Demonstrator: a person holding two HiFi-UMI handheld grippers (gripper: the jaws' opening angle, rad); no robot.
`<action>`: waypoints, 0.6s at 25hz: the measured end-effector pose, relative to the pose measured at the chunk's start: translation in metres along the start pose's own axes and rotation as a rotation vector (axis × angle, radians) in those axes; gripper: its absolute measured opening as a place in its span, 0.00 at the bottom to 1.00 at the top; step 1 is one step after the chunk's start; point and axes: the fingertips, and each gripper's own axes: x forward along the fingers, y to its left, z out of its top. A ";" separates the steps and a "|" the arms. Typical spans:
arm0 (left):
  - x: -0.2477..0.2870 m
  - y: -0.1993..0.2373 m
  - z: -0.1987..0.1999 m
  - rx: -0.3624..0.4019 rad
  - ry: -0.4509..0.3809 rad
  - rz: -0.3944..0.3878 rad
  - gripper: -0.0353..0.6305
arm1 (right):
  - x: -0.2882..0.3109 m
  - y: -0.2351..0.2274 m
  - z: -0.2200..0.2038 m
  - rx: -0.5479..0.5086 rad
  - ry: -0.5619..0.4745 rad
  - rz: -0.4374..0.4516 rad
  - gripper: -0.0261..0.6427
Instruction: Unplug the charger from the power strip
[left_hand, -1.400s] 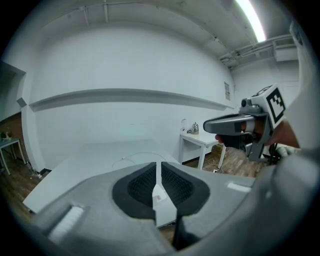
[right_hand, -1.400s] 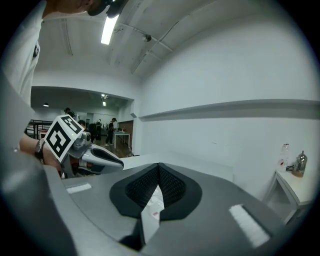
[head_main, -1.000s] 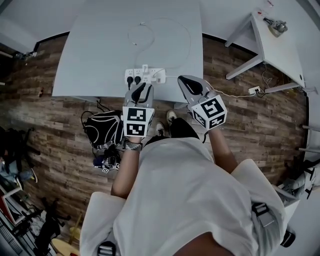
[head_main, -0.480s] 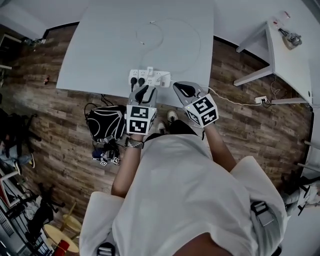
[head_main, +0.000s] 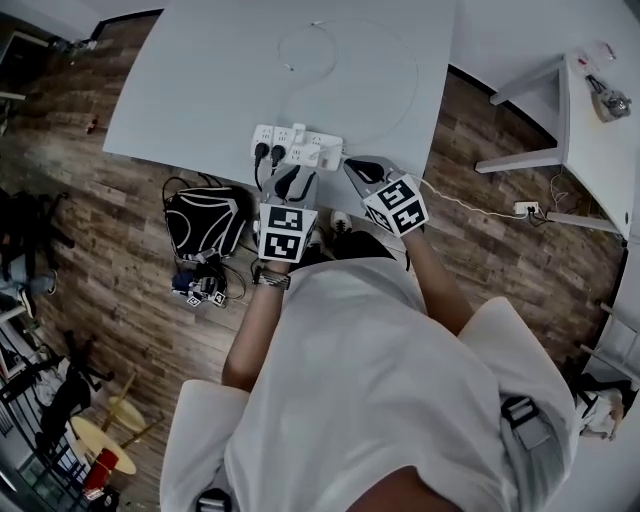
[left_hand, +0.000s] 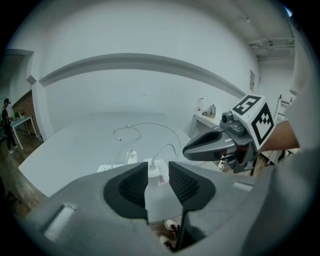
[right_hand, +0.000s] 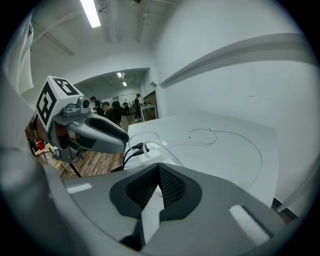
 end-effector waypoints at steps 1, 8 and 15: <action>0.005 0.000 -0.002 -0.007 0.004 0.006 0.24 | 0.004 -0.004 -0.003 -0.004 0.009 0.010 0.04; 0.029 0.007 -0.015 -0.022 0.049 0.044 0.27 | 0.040 -0.009 -0.022 -0.057 0.084 0.092 0.04; 0.049 0.015 -0.028 -0.081 0.073 0.100 0.28 | 0.068 -0.019 -0.038 -0.116 0.119 0.131 0.04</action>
